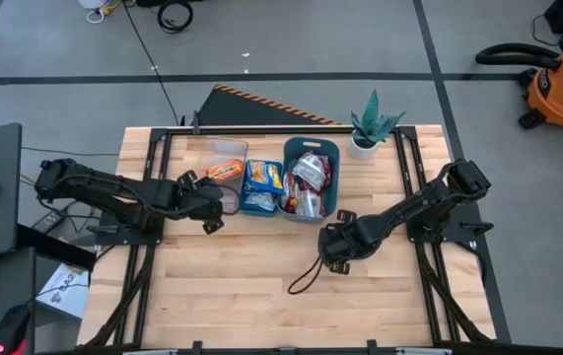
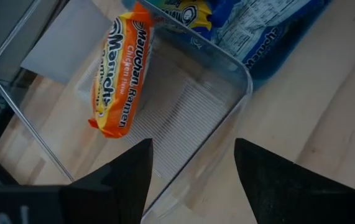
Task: Sort Maruchan noodles
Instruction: Put the orange noodle pack into the transparent bin
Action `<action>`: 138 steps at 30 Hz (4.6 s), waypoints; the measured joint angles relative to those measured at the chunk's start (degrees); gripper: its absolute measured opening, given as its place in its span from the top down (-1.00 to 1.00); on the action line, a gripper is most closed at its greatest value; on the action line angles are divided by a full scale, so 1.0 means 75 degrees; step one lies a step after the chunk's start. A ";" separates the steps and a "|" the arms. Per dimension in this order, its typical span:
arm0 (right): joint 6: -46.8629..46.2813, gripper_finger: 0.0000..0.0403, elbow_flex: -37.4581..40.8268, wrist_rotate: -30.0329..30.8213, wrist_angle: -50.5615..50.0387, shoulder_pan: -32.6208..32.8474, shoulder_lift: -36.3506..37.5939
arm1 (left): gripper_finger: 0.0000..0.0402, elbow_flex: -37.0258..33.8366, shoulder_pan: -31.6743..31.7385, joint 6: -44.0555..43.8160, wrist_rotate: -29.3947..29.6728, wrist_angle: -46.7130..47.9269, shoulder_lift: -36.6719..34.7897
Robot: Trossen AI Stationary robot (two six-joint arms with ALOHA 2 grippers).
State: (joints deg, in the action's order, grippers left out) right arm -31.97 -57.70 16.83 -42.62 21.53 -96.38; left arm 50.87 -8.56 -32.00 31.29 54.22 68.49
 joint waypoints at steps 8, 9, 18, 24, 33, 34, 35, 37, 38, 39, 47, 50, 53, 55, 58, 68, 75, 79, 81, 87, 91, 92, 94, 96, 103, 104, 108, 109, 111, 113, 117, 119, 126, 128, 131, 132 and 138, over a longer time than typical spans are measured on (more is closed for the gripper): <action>0.0605 0.18 0.0548 0.0368 0.0308 -0.0109 0.0000 | -0.15 0.0000 -0.0145 -0.0079 -0.0004 -0.0003 0.0000; 0.0646 0.19 0.0597 0.0509 0.0323 -0.0128 0.0000 | -0.15 0.0000 -0.0145 -0.0110 -0.0006 -0.0003 0.0000; 0.0863 0.56 0.0936 0.0221 0.0819 -0.0191 0.0000 | -0.15 0.0000 -0.0145 -0.0222 -0.0006 -0.0017 0.0000; 0.0695 0.92 0.0827 -0.0006 0.0857 -0.0188 0.0000 | -0.15 0.0000 -0.0145 -0.0069 0.0183 -0.0159 0.0000; 0.0975 0.82 -0.0518 0.0094 0.0244 0.0172 0.0000 | -0.15 -0.0006 -0.0867 0.1709 0.0874 -0.1998 0.0000; 0.1088 0.84 -0.0686 0.0248 0.0256 0.0227 0.0000 | -0.15 -0.0006 -0.0999 0.1940 0.0820 -0.2475 0.0000; 0.1213 0.87 -0.0841 0.0392 0.0270 0.0275 0.0000 | -0.15 -0.0008 -0.1131 0.2156 0.0734 -0.2958 0.0009; 0.1453 0.94 -0.1130 0.0666 0.0307 0.0351 0.0000 | -0.15 -0.0046 -0.1343 0.2491 0.0495 -0.4072 0.0121; 0.1559 0.96 -0.1258 0.0785 0.0367 0.0376 0.0000 | -0.15 -0.0110 -0.1427 0.2634 0.0294 -0.4599 0.0186; 0.1686 0.97 -0.1393 0.0886 0.0428 0.0394 0.0000 | -0.15 -0.0191 -0.1507 0.2816 0.0083 -0.5052 0.0279; 0.2371 0.93 -0.2087 0.0731 0.0744 0.0432 0.0007 | -0.15 -0.0475 -0.1641 0.3087 -0.1337 -0.6823 0.1368; 0.1960 0.94 -0.2058 -0.0154 0.0251 0.0436 0.0006 | -0.15 -0.0479 -0.1656 0.2788 -0.1459 -0.6408 0.1680; 0.1268 0.90 -0.1885 -0.0621 -0.0345 0.0448 0.0006 | -0.15 -0.0478 -0.1682 0.2586 -0.1554 -0.6119 0.1937; 0.0743 0.84 -0.1773 -0.0804 -0.1089 0.0509 -0.0002 | -0.15 -0.0478 -0.1681 0.2518 -0.1568 -0.6097 0.2104; -0.0287 0.73 -0.1768 -0.0942 -0.2441 0.0739 -0.0003 | -0.15 -0.0478 -0.1704 0.2473 -0.1547 -0.6069 0.2210; -0.2842 0.25 -0.0807 -0.1273 -0.3400 0.1593 0.0006 | -0.15 -0.0472 -0.1710 0.2625 -0.1554 -0.6028 0.2241; -0.3174 0.07 0.0118 -0.1808 -0.2471 0.1610 0.0003 | -0.15 -0.0472 -0.1713 0.2636 -0.1553 -0.5986 0.2241; -0.3068 0.03 0.0484 -0.1804 -0.1814 0.1452 0.0003 | -0.15 -0.0472 -0.1702 0.2636 -0.1553 -0.5994 0.2241; -0.3022 0.03 0.0578 -0.1759 -0.1726 0.1369 0.0003 | -0.15 -0.0472 -0.1704 0.2636 -0.1553 -0.5985 0.2241; -0.2759 0.23 0.0656 -0.1250 -0.1723 0.1197 0.0003 | -0.15 -0.0472 -0.1701 0.2636 -0.1550 -0.5986 0.2241; -0.2452 0.48 0.0654 -0.0968 -0.1726 0.1070 0.0003 | -0.15 -0.0472 -0.1701 0.2507 -0.1549 -0.6090 0.2241; -0.2355 0.56 0.0654 -0.0889 -0.1734 0.1037 0.0003 | -0.15 -0.0472 -0.1701 0.2451 -0.1549 -0.6174 0.2241; -0.2181 0.71 0.0654 -0.0708 -0.1739 0.0971 0.0003 | -0.15 -0.0472 -0.1704 0.2350 -0.1552 -0.6347 0.2238; -0.2077 0.89 0.0651 -0.0474 -0.1738 0.0900 0.0003 | -0.15 -0.0472 -0.1704 0.2353 -0.1550 -0.6432 0.2238; -0.1674 0.97 0.0362 0.0296 -0.1959 0.0812 0.0003 | -0.15 -0.0472 -0.1683 0.2408 -0.1550 -0.6449 0.2238; -0.1644 0.97 0.0230 0.0438 -0.2032 0.0812 0.0003 | -0.15 -0.0472 -0.1681 0.2371 -0.1550 -0.6449 0.2238; -0.1330 0.98 -0.0321 0.0987 -0.2059 0.0879 0.0003 | -0.15 -0.0472 -0.1681 0.2274 -0.1550 -0.6507 0.2238; -0.1232 0.98 -0.0448 0.1097 -0.2028 0.0906 0.0003 | -0.15 -0.0472 -0.1681 0.2229 -0.1550 -0.6560 0.2238; -0.0954 0.98 -0.0680 0.1356 -0.1939 0.0934 0.0003 | -0.15 -0.0472 -0.1684 0.2207 -0.1547 -0.6820 0.2266; -0.0668 0.99 -0.0864 0.1567 -0.1678 0.0934 0.0003 | -0.15 -0.0469 -0.1681 0.2205 -0.1522 -0.7207 0.2392; -0.0022 0.99 -0.0967 0.1800 -0.0585 0.0864 0.0003 | -0.15 -0.0469 -0.1681 0.2253 -0.1524 -0.8177 0.2867; 0.0229 0.99 -0.0970 0.1809 0.0055 0.0790 0.0003 | -0.15 -0.0469 -0.1684 0.2335 -0.1543 -0.8640 0.3149; 0.0047 0.99 -0.0973 0.1824 0.1352 0.0438 0.0003 | -0.18 -0.0469 -0.1818 0.2408 -0.1856 -0.9272 0.3712; -0.0053 0.99 -0.0973 0.1835 0.1656 0.0352 0.0003 | -0.25 -0.0469 -0.1899 0.2445 -0.1854 -0.9291 0.3767; 0.0642 1.00 -0.0973 0.1812 0.2138 0.0336 0.0003 | -0.39 -0.0469 -0.1947 0.2591 -0.1798 -0.9328 0.3797; 0.0944 1.00 -0.0973 0.1794 0.2292 0.0362 0.0003 | -0.44 -0.0469 -0.1946 0.2612 -0.1782 -0.9320 0.3797; 0.2977 0.99 -0.0973 0.1072 0.3147 0.0523 0.0003 | -0.57 -0.0217 -0.1767 0.2691 -0.1996 -0.8782 0.3505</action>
State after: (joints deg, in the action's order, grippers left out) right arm -9.64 -64.99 24.87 -19.02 25.45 -96.36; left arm 49.25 -21.81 -11.81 16.32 -11.65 94.78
